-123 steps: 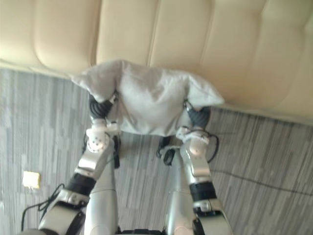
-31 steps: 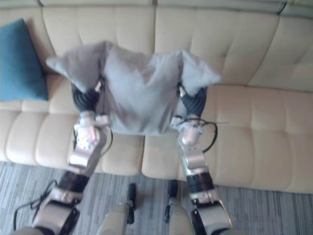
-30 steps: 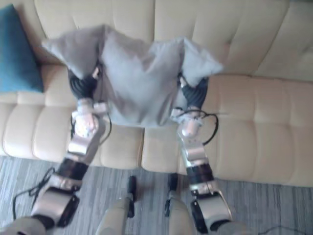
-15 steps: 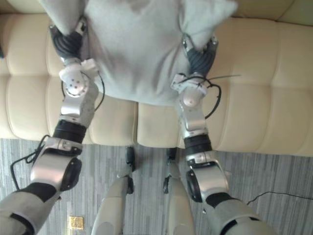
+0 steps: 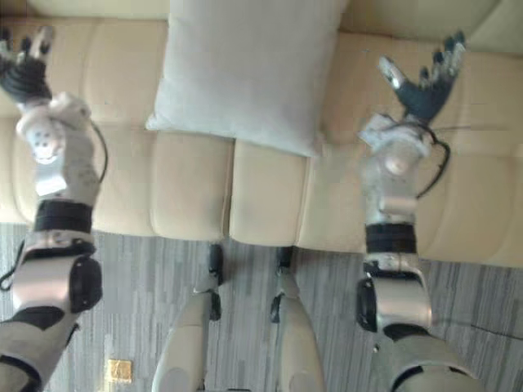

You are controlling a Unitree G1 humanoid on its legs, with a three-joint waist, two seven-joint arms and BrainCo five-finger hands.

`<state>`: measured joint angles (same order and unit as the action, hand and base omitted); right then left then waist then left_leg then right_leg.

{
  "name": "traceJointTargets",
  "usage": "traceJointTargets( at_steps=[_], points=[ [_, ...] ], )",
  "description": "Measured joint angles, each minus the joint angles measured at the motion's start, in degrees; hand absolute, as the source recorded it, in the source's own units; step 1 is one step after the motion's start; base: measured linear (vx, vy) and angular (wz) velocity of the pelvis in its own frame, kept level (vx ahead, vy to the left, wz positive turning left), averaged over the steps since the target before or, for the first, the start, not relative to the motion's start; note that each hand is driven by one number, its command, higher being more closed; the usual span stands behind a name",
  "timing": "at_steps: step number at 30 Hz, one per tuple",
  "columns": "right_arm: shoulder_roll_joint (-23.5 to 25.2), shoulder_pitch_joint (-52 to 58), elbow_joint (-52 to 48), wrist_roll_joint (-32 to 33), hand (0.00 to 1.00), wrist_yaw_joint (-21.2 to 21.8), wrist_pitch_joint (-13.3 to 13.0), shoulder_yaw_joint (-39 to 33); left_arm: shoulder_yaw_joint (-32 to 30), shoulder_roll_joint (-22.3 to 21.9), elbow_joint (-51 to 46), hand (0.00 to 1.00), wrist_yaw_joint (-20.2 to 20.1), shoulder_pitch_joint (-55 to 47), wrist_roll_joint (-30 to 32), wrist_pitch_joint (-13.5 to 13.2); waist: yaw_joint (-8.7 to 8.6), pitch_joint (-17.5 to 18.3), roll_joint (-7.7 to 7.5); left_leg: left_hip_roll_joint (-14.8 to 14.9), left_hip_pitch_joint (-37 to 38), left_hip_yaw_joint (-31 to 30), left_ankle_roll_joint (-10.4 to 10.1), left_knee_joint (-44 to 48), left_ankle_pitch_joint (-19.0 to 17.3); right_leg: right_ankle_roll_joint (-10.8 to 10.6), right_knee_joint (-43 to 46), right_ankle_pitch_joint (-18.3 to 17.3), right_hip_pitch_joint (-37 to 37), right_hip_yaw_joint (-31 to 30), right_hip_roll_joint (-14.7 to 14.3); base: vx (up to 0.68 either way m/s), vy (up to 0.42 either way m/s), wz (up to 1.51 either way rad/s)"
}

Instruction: Pick up cushions and gather them together orderly.

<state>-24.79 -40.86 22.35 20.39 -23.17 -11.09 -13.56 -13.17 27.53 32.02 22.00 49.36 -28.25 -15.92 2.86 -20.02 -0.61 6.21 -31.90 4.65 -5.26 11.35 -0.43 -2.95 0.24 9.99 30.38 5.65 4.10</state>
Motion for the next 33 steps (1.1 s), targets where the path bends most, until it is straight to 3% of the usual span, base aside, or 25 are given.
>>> traceJointTargets(
  at_steps=[3, 8, 9, 14, 17, 21, 26, 33],
  points=[
    [0.78, 8.00, -4.02, -0.23, 0.00, 2.14, 0.04, 0.30, -0.10, -1.88, -4.27, 0.00, -1.31, -9.10, 0.20, 0.05, 0.13, 0.11, -0.09, 0.16, 1.01, 0.30, -0.08, -0.14, -0.04, 0.04, -0.53, -0.36, -0.95, 0.15, -0.20, 0.00, -0.046, -0.05],
    [10.44, 26.69, -6.77, -2.72, 0.00, 6.28, 0.36, 0.25, 2.56, -15.96, -8.64, 0.00, -4.37, -29.61, 5.07, 1.20, -0.04, 0.77, -0.15, 0.43, 7.47, 0.19, -0.57, -0.63, -1.29, 0.81, -0.55, -1.79, -7.18, 0.39, -0.66, 0.04, -0.036, -0.03],
    [11.41, 28.55, -6.89, -3.24, 0.00, 6.78, 0.38, 0.23, 3.23, -17.13, -8.92, 0.00, -4.92, -31.64, 5.85, 1.48, -0.03, 0.94, -0.18, 0.43, 8.03, 0.17, -0.49, -0.68, -1.43, 0.98, -0.58, -2.13, -7.72, 0.46, -0.67, 0.03, -0.026, 0.04],
    [20.30, 42.54, -2.32, -7.50, 0.00, 11.02, 2.08, 0.34, 6.99, -23.95, -4.00, 0.00, -9.78, -47.04, 11.88, 3.98, 0.13, 7.05, -0.59, 0.64, 13.24, 0.22, -0.79, -1.60, -2.46, 1.04, -0.59, -3.88, -12.79, 1.16, -0.88, 0.05, -0.018, 0.04],
    [22.29, 45.86, 3.38, -10.51, 0.00, 13.00, 2.91, 1.00, 7.03, -24.95, 3.46, 0.00, -11.65, -50.52, 14.88, 5.43, 0.19, 11.79, -0.67, 0.64, 16.13, 0.22, -0.98, -2.85, -2.71, 0.37, -0.62, -5.12, -15.27, 1.50, -0.86, 0.06, -0.006, 0.05],
    [23.03, 46.91, 12.63, -15.04, 0.00, 14.60, 3.82, 2.49, 6.25, -25.39, 13.14, 0.00, -13.54, -52.26, 19.55, 6.79, 0.19, 14.90, -0.75, 0.51, 20.34, 0.20, -1.03, -4.75, -2.82, 0.51, -1.15, -6.09, -18.96, 1.87, -0.75, 0.04, 0.006, 0.04],
    [24.90, 46.95, 23.65, -17.07, 0.00, 15.23, 5.27, 1.08, 2.80, -26.59, 21.60, 0.00, -14.48, -53.14, 23.13, 8.10, 0.23, 17.88, -0.58, 0.31, 24.25, 0.28, -1.05, -6.88, -2.79, 0.43, -2.67, -6.21, -22.57, 2.02, -0.70, 0.04, 0.009, 0.00],
    [24.76, 47.19, 29.87, -17.07, 0.00, 16.01, 6.63, -3.84, 0.57, -26.65, 25.39, 0.00, -15.00, -53.57, 26.04, 9.35, 0.03, 19.01, -0.44, -0.53, 28.24, -0.43, -1.02, -9.03, -2.67, 0.14, -3.74, -6.36, -26.50, 2.77, -0.33, 0.05, 0.009, 0.05]
  ],
)
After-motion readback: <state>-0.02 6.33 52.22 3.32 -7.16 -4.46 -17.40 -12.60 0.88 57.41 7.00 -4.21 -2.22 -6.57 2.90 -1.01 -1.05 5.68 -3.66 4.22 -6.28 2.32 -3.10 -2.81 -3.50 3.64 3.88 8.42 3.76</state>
